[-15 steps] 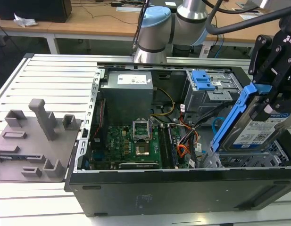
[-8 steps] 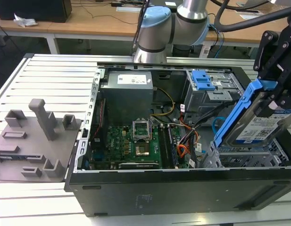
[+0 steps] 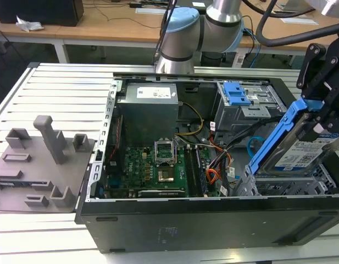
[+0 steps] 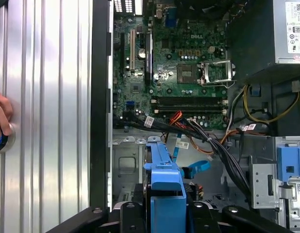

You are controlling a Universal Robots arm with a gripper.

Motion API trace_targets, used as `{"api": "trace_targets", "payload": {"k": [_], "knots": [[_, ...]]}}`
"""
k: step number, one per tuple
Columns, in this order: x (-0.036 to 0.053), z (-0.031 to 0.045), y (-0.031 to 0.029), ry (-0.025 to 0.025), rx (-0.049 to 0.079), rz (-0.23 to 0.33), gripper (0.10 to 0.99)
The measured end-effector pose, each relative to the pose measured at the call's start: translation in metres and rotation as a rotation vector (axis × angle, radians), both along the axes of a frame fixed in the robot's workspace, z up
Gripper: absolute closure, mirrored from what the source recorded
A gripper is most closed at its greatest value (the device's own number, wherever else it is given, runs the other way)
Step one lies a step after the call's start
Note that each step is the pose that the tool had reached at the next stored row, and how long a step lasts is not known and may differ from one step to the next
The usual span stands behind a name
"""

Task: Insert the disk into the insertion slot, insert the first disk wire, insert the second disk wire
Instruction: 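Insert the disk into the insertion slot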

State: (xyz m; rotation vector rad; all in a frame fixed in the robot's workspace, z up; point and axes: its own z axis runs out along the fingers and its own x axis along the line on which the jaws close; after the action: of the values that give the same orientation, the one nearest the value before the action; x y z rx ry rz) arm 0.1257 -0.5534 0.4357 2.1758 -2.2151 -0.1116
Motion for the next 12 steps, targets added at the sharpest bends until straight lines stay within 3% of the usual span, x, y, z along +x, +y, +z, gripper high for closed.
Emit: {"api": "trace_targets", "payload": {"k": [6, 12], "knots": [[0.0000, -0.0099, 0.0000, 0.0041, 0.000, 0.000, 0.722], [0.0000, -0.0258, 0.0000, 0.0073, 0.000, 0.000, 0.722]]}}
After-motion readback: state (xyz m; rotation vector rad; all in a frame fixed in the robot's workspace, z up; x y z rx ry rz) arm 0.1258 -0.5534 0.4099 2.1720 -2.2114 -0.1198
